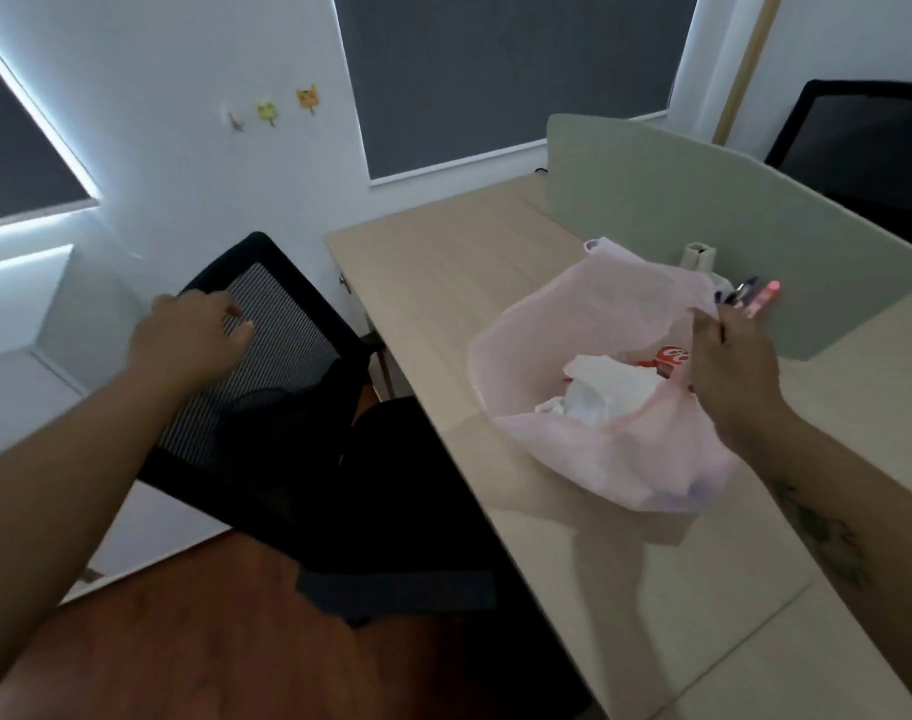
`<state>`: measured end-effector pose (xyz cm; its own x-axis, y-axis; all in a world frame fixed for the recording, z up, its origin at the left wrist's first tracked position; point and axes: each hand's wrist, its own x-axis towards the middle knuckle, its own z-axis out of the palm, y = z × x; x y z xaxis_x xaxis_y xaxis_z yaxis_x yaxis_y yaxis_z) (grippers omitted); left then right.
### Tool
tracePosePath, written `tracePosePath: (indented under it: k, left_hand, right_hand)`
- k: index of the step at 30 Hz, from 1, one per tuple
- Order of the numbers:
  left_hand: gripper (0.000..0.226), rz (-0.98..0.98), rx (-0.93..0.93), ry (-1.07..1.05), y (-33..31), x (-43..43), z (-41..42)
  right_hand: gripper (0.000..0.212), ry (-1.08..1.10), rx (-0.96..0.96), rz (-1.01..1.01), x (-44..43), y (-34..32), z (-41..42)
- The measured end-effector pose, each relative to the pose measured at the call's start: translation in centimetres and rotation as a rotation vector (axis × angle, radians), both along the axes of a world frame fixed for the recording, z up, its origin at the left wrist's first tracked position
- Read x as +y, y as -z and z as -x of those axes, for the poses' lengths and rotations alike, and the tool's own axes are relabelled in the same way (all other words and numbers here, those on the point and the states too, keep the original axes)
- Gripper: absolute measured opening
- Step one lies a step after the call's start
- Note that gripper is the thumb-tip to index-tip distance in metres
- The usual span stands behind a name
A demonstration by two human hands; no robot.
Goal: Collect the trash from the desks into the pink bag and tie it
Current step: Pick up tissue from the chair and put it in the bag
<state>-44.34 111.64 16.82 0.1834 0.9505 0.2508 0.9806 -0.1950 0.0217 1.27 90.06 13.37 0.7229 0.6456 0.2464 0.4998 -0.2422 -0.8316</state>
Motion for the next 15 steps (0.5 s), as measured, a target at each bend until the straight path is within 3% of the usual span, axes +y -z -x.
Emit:
tracePosePath:
  k: [3,6,11,15]
  left_hand:
    - [0.061,0.172,0.070,-0.114,1.4,1.5,6.2]
    - [0.076,0.380,-0.140,-0.016,3.6,2.7,10.2]
    - [0.063,0.336,-0.592,0.144,6.9,2.4,11.9]
    - [0.060,0.283,-0.703,0.191,7.5,1.4,10.7]
  right_hand:
    - [0.026,0.058,-0.094,0.019,0.2,0.3,1.7]
    - [0.030,0.125,-0.184,0.043,0.0,0.7,3.3]
    - [0.038,0.291,-0.203,0.158,-0.7,2.0,6.5]
    - [0.036,0.347,-0.164,0.184,-0.4,2.9,9.9]
